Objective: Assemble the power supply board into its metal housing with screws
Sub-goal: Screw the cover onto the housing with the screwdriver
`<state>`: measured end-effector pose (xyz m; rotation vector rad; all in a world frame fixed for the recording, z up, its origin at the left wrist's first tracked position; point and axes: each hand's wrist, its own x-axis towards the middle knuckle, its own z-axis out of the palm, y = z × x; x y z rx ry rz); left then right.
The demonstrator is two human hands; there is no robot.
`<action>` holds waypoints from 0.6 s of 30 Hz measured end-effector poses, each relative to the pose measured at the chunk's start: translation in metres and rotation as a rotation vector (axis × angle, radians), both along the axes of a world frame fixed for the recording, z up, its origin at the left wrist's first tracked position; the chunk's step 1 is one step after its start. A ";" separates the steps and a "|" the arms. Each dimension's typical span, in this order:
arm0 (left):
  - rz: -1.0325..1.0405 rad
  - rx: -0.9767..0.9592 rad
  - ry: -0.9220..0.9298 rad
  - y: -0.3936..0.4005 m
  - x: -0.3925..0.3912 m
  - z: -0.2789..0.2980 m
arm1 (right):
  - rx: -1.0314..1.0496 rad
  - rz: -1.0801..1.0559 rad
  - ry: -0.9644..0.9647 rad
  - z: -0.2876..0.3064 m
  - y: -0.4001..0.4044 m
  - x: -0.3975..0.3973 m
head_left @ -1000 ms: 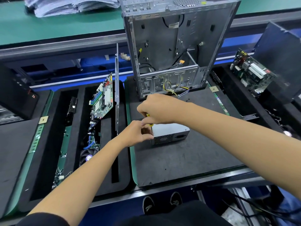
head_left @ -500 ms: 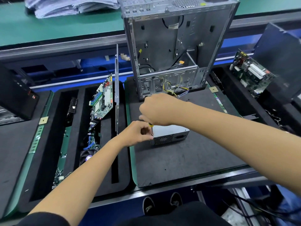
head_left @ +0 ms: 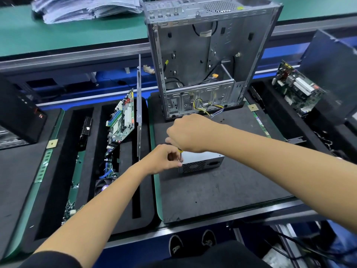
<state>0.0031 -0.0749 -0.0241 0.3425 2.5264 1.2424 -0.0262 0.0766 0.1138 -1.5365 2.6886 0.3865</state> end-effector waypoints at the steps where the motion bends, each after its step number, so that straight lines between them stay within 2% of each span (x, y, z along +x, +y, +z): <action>1: 0.003 0.004 0.003 0.000 0.001 0.001 | 0.000 -0.021 -0.026 0.000 0.001 0.000; 4: -0.001 -0.001 0.018 0.001 0.001 0.001 | 0.019 -0.045 -0.273 0.005 0.004 -0.001; 6: 0.006 -0.021 0.018 0.002 0.001 0.000 | 0.002 -0.022 -0.328 0.009 0.003 -0.001; 12: -0.008 -0.061 0.007 0.001 -0.001 0.000 | -0.046 -0.018 0.004 0.000 -0.003 0.005; 14: -0.008 -0.067 0.012 0.001 -0.002 0.000 | -0.032 -0.044 0.016 -0.001 0.000 0.005; 18: -0.032 -0.086 0.010 0.001 -0.005 -0.001 | 0.022 -0.064 -0.301 0.007 0.003 -0.001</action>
